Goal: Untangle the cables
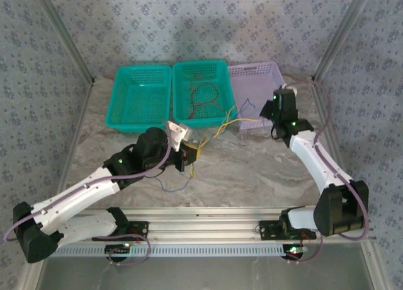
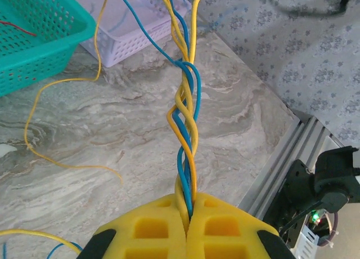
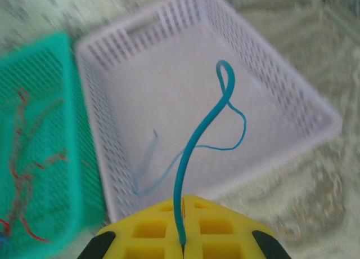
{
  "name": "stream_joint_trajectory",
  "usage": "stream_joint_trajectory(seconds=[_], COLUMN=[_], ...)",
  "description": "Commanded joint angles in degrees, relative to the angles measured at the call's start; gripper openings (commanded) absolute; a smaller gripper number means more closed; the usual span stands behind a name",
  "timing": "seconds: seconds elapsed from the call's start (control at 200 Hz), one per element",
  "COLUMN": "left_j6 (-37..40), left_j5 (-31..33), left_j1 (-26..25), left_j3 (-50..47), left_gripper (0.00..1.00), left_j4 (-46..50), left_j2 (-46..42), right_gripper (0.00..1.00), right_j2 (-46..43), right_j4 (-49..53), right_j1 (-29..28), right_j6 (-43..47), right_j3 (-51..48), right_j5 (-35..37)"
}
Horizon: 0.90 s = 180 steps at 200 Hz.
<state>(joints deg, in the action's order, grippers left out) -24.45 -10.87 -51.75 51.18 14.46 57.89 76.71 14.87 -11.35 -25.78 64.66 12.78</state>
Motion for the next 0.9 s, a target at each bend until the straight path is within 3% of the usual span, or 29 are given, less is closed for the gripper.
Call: stream_joint_trajectory(seconds=[0.0,0.175,0.245,0.33,0.39,0.5,0.695,0.894], left_j6=[-1.36,-2.04,-2.42,-2.66,-2.93,-3.23,-4.31,-6.83], left_j5=[-4.63,-5.79,-5.54,-4.96,-4.22,-3.08,-2.06,-1.65], left_j1=[-0.11,-1.65,-2.20,-2.72,-2.92,-2.98,-2.90,-2.54], left_j3=[-0.33,-0.81,-1.06,-1.34,-1.82,-2.89,-4.45,-6.17], left_gripper=[0.00,0.00,0.00,0.00,0.00,0.00,0.00,0.00], left_j4=[-5.01,-6.36,-6.54,-6.73,-6.80,-7.31,-9.79,-14.29], left_j2=[0.42,1.00,0.91,0.36,-0.26,-1.36,-1.81,-3.09], right_gripper=[0.00,0.01,0.22,0.42,0.54,0.62,0.63,0.60], right_j2=[7.02,21.21,27.14,28.43,25.34,16.94,-3.05,-20.45], right_j4=[7.75,13.06,17.21,17.19,13.83,9.55,5.28,3.78], right_j1=[1.12,4.22,5.44,6.34,5.88,4.69,2.43,-3.60], right_j6=[2.07,0.94,0.35,-0.22,-0.32,-0.74,-4.34,-7.25], right_j3=[11.31,25.20,30.85,32.15,29.19,23.11,9.73,-6.76], right_j5=[-3.62,-8.45,-11.26,-14.96,-13.69,-14.46,-17.34,-22.58])
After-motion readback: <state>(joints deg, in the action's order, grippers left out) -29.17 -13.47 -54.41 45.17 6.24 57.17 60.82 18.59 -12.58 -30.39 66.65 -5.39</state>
